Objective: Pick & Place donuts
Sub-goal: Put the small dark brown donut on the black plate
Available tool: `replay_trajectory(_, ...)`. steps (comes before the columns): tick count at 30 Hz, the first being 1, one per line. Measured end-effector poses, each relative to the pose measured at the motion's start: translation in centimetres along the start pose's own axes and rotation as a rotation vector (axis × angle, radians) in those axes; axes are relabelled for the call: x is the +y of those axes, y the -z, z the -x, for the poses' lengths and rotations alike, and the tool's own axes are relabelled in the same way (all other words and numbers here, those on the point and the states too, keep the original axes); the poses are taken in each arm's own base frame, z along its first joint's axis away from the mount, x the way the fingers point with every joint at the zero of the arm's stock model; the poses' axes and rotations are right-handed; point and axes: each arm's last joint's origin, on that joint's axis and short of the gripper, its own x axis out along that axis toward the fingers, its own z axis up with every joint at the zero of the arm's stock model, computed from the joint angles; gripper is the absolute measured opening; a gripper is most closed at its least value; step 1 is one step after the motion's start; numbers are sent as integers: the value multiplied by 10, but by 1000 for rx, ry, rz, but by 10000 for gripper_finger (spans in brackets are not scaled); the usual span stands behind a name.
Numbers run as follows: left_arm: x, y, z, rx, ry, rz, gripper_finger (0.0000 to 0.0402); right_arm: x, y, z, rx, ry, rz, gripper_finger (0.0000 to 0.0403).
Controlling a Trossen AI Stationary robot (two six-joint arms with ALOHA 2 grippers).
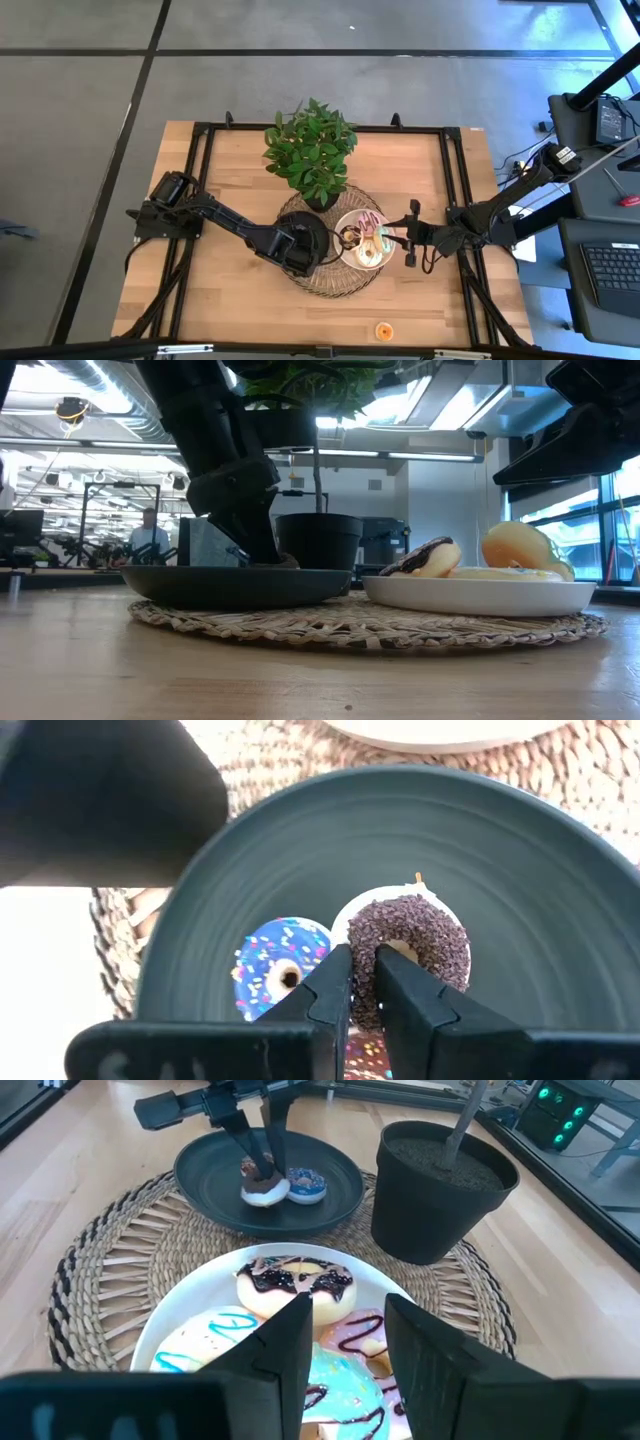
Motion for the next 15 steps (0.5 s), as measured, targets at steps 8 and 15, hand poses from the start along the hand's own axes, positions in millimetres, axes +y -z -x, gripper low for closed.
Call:
replay_trajectory(8,0,0,0,9,15,12,41,0,0,0,0,1,0,129)
replay_trajectory(15,-1,1,0,19,30,39,41,0,0,0,0,1,0,129)
